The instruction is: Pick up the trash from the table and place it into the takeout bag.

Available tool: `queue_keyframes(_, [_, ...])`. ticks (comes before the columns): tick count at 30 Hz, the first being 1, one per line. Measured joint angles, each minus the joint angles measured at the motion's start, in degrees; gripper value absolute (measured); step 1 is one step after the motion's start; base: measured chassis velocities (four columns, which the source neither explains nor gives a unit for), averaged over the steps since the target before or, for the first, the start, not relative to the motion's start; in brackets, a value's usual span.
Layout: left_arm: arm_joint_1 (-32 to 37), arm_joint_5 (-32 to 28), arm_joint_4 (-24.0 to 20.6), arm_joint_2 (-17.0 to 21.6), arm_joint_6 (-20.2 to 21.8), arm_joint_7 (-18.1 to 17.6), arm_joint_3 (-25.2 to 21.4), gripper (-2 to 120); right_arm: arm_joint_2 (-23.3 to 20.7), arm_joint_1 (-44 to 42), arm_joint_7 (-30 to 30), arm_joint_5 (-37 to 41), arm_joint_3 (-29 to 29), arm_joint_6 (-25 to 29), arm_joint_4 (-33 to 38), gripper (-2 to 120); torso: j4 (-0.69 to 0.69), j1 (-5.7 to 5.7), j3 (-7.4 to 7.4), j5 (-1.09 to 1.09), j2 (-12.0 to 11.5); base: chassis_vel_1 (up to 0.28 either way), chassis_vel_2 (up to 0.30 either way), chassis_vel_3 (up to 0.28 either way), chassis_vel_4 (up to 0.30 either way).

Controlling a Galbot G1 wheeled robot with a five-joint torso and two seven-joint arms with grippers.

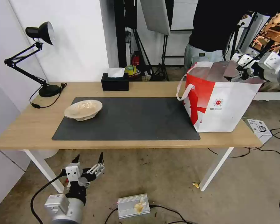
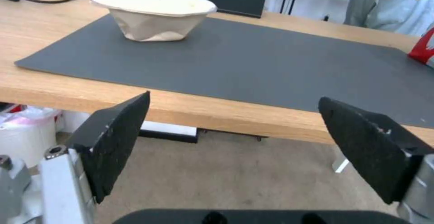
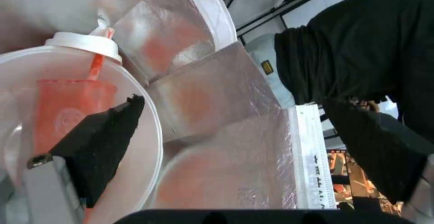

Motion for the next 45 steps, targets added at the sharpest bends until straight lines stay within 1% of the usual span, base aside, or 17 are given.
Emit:
queue_keyframes(22, [0.38,0.09,-0.26,-0.28,0.04,-0.03,-0.08,100,-0.44,-0.67,0.78,1.01,0.83,-0.06,0.88,100,0.00,0.00,0.00,0.00,0.00,0.000,0.000,0.000,0.000])
queue_keyframes(25, [0.38,0.13,-0.26,-0.46,0.04,-0.04,-0.16,100,-0.40,-1.46,5.81,8.67,1.84,-0.07,2.04,100,0.00,0.00,0.00,0.00,0.00,0.000,0.000,0.000,0.000])
queue_keyframes(26, [0.38,0.13,-0.26,-0.46,0.04,-0.04,-0.16,100,-0.40,-1.46,5.81,8.67,1.84,-0.07,2.04,100,0.00,0.00,0.00,0.00,0.00,0.000,0.000,0.000,0.000])
queue_keyframes(27, [0.35,0.13,-0.26,-0.53,0.05,-0.05,-0.17,100,-0.40,-1.99,8.18,11.41,2.18,-0.05,2.71,100,0.00,0.00,0.00,0.00,0.00,0.000,0.000,0.000,0.000])
queue_keyframes(28, [0.32,0.15,-0.26,-0.64,0.04,-0.05,-0.17,100,-0.46,-3.11,12.97,16.58,2.75,0.11,4.21,100,0.00,0.00,0.00,0.00,0.00,0.000,0.000,0.000,0.000])
queue_keyframes(29, [0.31,0.16,-0.26,-0.74,0.04,-0.06,-0.17,100,-0.53,-4.06,15.95,19.75,3.22,0.54,5.37,100,0.00,0.00,0.00,0.00,0.00,0.000,0.000,0.000,0.000])
queue_keyframes(30, [0.31,0.16,-0.26,-0.74,0.04,-0.06,-0.17,100,-0.53,-4.06,15.95,19.75,3.22,0.54,5.37,100,0.00,0.00,0.00,0.00,0.00,0.000,0.000,0.000,0.000])
queue_keyframes(32, [0.31,0.17,-0.26,-0.84,0.04,-0.06,-0.15,100,-0.64,-5.58,20.86,23.71,3.77,1.76,7.10,100,0.01,0.00,0.00,-0.01,0.00,0.000,0.000,0.000,0.000])
queue_keyframes(33, [0.29,0.18,-0.26,-0.94,0.03,-0.07,-0.13,100,-0.76,-7.58,27.12,27.83,4.46,3.16,9.54,100,0.00,0.00,0.00,0.00,0.00,0.000,0.000,0.000,0.000])
queue_keyframes(34, [0.28,0.18,-0.27,-0.98,0.03,-0.06,-0.12,100,-0.82,-8.59,29.90,29.51,4.81,3.51,10.80,100,0.00,0.00,0.00,-0.01,0.00,0.000,0.000,0.000,0.000])
queue_keyframes(35, [0.28,0.18,-0.27,-0.98,0.03,-0.06,-0.12,100,-0.82,-8.59,29.90,29.51,4.81,3.51,10.80,100,0.00,0.00,0.00,-0.01,0.00,0.000,0.000,0.000,0.000])
queue_keyframes(36, [0.25,0.18,-0.27,-1.03,0.03,-0.07,-0.12,100,-0.87,-10.56,33.96,31.94,5.68,3.88,12.85,100,0.00,0.00,0.00,-0.01,0.00,0.000,0.000,0.000,0.000])
queue_keyframes(39, [0.26,0.19,-0.34,-1.14,0.01,-0.08,-0.21,100,-0.78,-17.86,43.00,36.64,10.49,4.34,19.57,100,0.00,0.00,0.00,-0.01,0.00,0.000,0.000,0.000,0.000])
queue_keyframes(40, [0.26,0.19,-0.34,-1.14,0.01,-0.08,-0.21,100,-0.78,-17.86,43.00,36.64,10.49,4.34,19.57,100,0.00,0.00,0.00,-0.01,0.00,0.000,0.000,0.000,0.000])
queue_keyframes(42, [0.34,0.20,-0.42,-1.14,-0.01,-0.08,-0.30,100,-0.42,-22.10,47.34,38.33,13.34,5.20,22.87,100,0.00,0.00,-0.01,0.00,0.00,0.000,0.000,0.000,0.000])
queue_keyframes(43, [0.34,0.20,-0.42,-1.14,-0.01,-0.08,-0.30,100,-0.42,-22.10,47.34,38.33,13.34,5.20,22.87,100,0.00,0.00,-0.01,0.00,0.00,0.000,0.000,0.000,0.000])
queue_keyframes(45, [0.38,0.19,-0.47,-1.15,-0.05,-0.08,-0.39,100,0.27,-25.82,51.06,38.95,15.72,6.53,25.38,100,0.00,0.00,0.00,-0.01,0.00,0.000,0.000,0.000,0.000])
